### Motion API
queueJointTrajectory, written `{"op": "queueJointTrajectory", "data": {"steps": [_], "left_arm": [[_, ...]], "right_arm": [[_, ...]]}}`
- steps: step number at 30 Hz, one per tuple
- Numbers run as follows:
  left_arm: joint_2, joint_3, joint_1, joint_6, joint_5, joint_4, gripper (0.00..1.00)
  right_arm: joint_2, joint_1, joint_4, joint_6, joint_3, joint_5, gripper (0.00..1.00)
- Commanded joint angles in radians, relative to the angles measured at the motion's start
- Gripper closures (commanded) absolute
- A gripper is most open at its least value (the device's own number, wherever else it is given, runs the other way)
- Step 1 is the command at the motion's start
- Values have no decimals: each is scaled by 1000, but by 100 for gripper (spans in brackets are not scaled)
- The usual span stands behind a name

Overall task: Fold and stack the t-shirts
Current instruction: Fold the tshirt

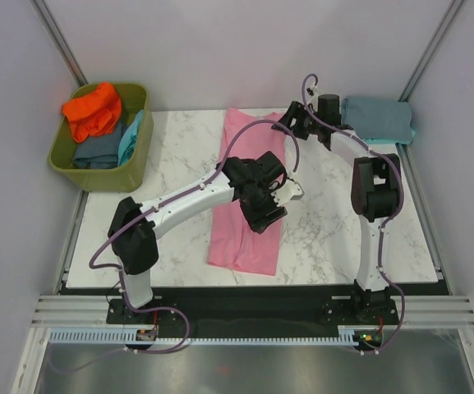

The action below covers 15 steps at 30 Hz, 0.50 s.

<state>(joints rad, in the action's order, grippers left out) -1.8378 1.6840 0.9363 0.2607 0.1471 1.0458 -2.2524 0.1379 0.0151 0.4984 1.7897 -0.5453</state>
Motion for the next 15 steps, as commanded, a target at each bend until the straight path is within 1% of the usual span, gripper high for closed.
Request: {"op": "queueJointTrajectory", "data": {"steps": [1,3,8,15], "left_arm": [[-34,-41,13,11,161,-12,37],[-40,-92,18,9,189,-58,37],[-75,-132,19,0,193,-110,37],[-166,-101,21,-41,252,-141,37]], "right_arm": [[-9,17,-50,101,-75,-84,25],[-18,28,-50,104,-87,-85,25],[-42,31,-49,98,-82,-91,25],[-94,29,-32,92,-52,-82,25]]}}
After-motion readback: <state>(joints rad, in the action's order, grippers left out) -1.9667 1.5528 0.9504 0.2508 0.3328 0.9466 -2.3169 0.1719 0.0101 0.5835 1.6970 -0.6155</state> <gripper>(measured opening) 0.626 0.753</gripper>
